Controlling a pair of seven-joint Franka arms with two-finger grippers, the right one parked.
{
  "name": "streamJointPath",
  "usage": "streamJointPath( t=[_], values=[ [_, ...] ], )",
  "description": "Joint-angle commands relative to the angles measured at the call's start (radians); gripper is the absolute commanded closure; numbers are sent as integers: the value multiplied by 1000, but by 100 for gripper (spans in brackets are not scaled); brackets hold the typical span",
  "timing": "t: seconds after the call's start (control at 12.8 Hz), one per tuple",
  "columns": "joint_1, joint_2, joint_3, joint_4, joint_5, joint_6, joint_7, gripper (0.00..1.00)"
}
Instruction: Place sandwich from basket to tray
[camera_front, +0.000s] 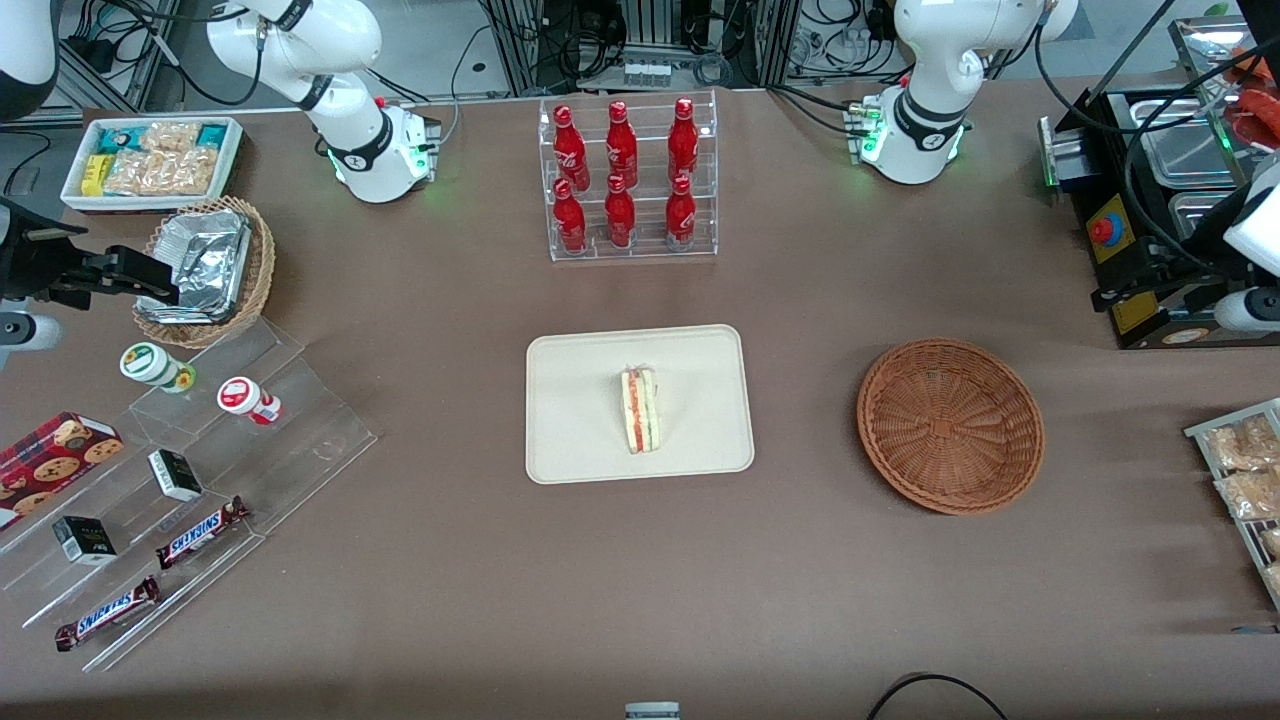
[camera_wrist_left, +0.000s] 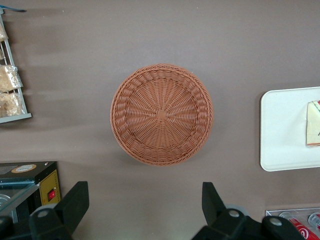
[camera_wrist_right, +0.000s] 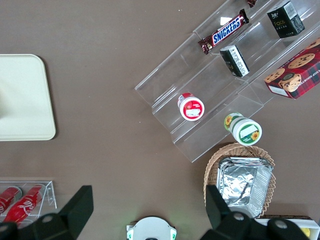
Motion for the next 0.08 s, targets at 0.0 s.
streamJointPath(
  t=[0.0],
  values=[
    [8, -5, -14, 9, 13, -23, -67, 0]
  ],
)
